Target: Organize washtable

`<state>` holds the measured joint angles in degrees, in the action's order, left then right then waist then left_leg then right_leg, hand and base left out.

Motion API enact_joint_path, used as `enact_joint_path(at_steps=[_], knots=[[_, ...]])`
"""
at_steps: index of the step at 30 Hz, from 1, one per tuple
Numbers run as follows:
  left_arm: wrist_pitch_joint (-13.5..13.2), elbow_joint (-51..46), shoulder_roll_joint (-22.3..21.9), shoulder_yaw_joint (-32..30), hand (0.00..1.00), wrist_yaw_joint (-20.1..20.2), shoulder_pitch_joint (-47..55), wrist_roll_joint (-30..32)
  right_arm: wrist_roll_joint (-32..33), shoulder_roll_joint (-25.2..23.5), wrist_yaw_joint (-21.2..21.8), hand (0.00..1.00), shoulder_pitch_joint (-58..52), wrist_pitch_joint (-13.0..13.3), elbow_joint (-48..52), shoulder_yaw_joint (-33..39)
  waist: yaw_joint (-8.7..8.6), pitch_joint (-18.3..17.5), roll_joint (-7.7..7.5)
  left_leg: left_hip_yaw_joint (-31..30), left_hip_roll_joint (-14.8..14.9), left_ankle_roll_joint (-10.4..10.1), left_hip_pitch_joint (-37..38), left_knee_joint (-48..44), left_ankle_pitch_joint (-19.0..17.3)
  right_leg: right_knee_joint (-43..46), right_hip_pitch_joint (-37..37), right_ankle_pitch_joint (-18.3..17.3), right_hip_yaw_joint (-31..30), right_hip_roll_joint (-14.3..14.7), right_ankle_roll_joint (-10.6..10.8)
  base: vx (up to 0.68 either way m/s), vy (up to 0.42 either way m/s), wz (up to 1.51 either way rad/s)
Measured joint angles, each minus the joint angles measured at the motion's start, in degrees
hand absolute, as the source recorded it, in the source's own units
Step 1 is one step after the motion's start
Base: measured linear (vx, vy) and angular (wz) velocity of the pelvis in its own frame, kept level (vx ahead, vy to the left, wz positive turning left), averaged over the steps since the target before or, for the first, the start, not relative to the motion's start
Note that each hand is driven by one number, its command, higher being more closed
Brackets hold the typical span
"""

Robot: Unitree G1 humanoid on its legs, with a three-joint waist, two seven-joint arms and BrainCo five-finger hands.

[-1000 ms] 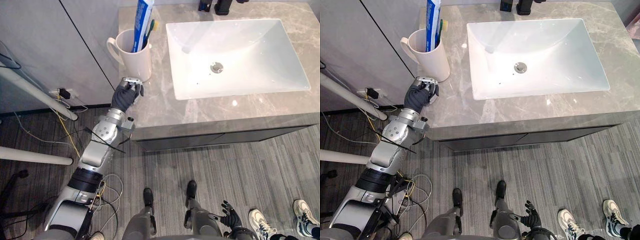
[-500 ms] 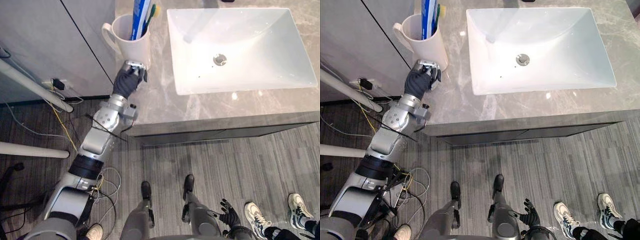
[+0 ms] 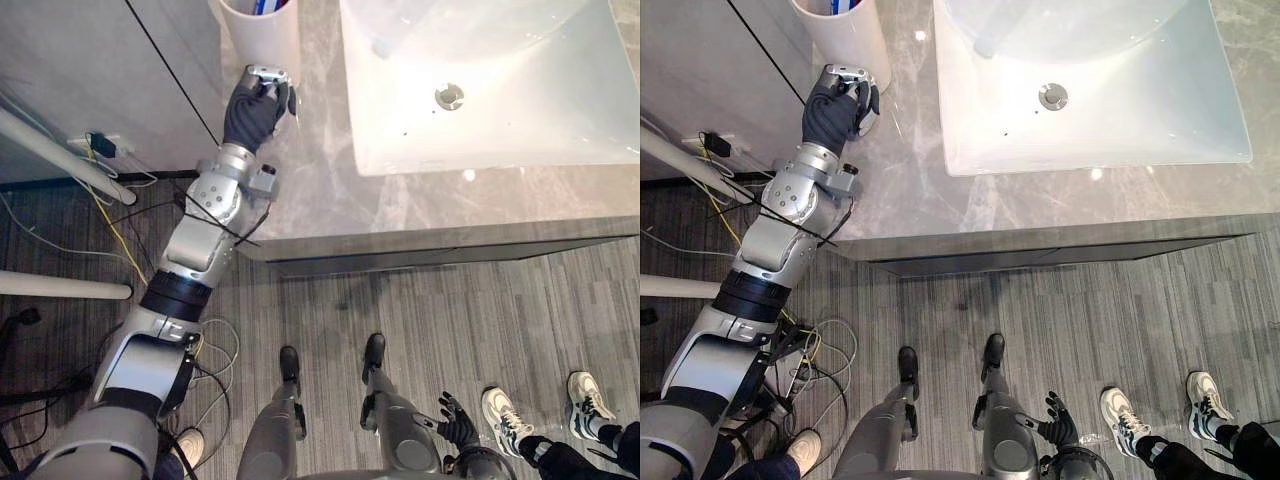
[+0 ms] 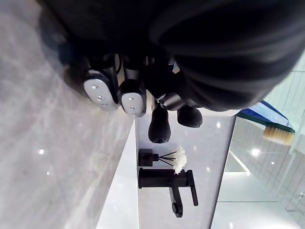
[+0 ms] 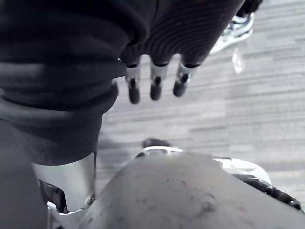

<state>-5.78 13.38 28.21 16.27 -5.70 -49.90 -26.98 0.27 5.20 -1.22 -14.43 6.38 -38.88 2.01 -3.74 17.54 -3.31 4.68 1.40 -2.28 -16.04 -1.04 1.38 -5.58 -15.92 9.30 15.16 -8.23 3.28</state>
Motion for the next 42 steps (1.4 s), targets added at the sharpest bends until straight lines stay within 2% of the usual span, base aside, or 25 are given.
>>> enact_joint_path(at_steps=[4, 9, 12, 18, 22, 27, 32, 36, 39, 42], knots=[[-0.4, 4.3, 1.5, 1.7, 1.0, -0.7, -5.2, -0.5, 0.5, 0.2, 0.0, 0.0, 0.4, 0.0, 0.1, -0.3, -0.39, 0.8, -0.12, 0.1, -0.1, 0.0, -0.4, 0.0, 0.0, 0.0, -0.5, 0.1, -0.1, 0.0, 0.0, 0.0, 0.0, 0.0], [-0.5, 5.3, 2.0, 1.7, 1.0, -0.9, -9.1, -1.4, 1.5, 0.6, 0.0, 0.0, 0.5, 0.0, 1.0, -1.2, -0.37, 1.9, -0.24, 0.1, -0.1, 0.1, -1.4, 0.0, 0.1, 0.0, -1.4, 0.2, -0.2, 0.0, 0.0, 0.0, 0.0, 0.0], [-0.7, 10.4, 2.3, 2.7, 1.0, -1.3, -13.9, -1.2, 1.5, 0.7, -0.1, 0.0, 0.5, 0.1, 1.5, -1.5, -0.48, 2.5, -0.38, 0.1, -0.1, 0.1, -1.4, 0.0, 0.1, 0.0, -1.5, 0.2, -0.2, 0.0, -0.1, 0.0, 0.0, 0.0], [-0.1, 19.6, 4.6, 3.9, 1.0, -3.2, -22.7, 3.0, 1.9, 0.8, -0.1, 0.0, 0.5, 1.1, 2.4, -2.1, -0.75, 3.8, -0.67, 0.9, -0.1, 0.1, -2.0, 0.0, 0.1, 0.0, -2.5, 0.6, -1.1, -0.1, -0.3, 0.01, 0.008, -0.06], [0.6, 21.8, 4.6, 3.8, 1.0, -3.3, -25.6, 3.1, 1.9, 0.8, -0.1, 0.0, 0.4, 1.0, 3.5, -2.2, -0.92, 4.6, -0.75, 1.0, 0.0, 0.1, -2.1, -0.3, 0.1, 0.0, -2.5, 0.7, -1.2, 0.0, -0.4, 0.0, 0.001, -0.01], [0.6, 22.1, 3.2, 3.2, 1.0, -4.0, -25.8, 3.0, 1.9, 0.8, -0.1, 0.0, -0.3, 1.0, 4.9, -2.4, -0.81, 4.8, -0.71, 1.2, 0.4, 0.2, -2.3, -1.0, 0.0, 0.1, -2.5, 0.8, -1.4, 0.0, -0.6, 0.0, 0.0, 0.0], [0.6, 22.1, -0.6, 2.4, 1.0, -4.5, -25.7, 3.0, 1.9, 0.8, -0.1, 0.0, -1.3, 1.0, 6.4, -2.5, -0.21, 4.8, -0.68, 1.1, 0.5, 0.2, -2.3, -1.7, 0.0, 0.8, -2.5, 0.8, -1.4, -0.1, -0.6, 0.0, 0.0, 0.0], [0.5, 15.1, -1.1, 1.5, 1.0, -4.7, -20.1, 3.0, 1.9, 0.8, -0.2, 0.0, -1.3, 0.9, 6.4, -2.5, -0.1, 4.7, -0.54, 1.2, 0.6, 0.2, -1.5, -2.1, 0.0, 1.3, -1.9, 0.8, -1.6, -0.1, -0.6, -0.01, 0.004, -0.02], [0.4, 4.1, -1.6, 1.5, 1.0, -4.4, -9.2, 3.4, 1.8, 0.7, -0.7, 0.0, -1.3, 0.7, 5.9, -2.4, 0.21, 4.5, -0.25, 1.2, 0.6, 0.2, 0.4, -2.0, 0.0, 1.3, 0.0, 0.7, -1.3, 0.0, -0.6, 0.0, 0.0, 0.0], [0.3, -6.2, -3.7, 0.5, 1.0, -4.3, 3.6, 5.4, 1.8, 1.1, -1.1, 0.0, -1.7, 0.6, 4.7, -1.7, 1.59, 3.5, 0.95, 0.6, 0.5, 0.1, 1.8, -1.7, -0.1, 1.3, 1.6, 0.5, -1.0, 0.1, -0.6, -0.01, 0.013, 0.09]])
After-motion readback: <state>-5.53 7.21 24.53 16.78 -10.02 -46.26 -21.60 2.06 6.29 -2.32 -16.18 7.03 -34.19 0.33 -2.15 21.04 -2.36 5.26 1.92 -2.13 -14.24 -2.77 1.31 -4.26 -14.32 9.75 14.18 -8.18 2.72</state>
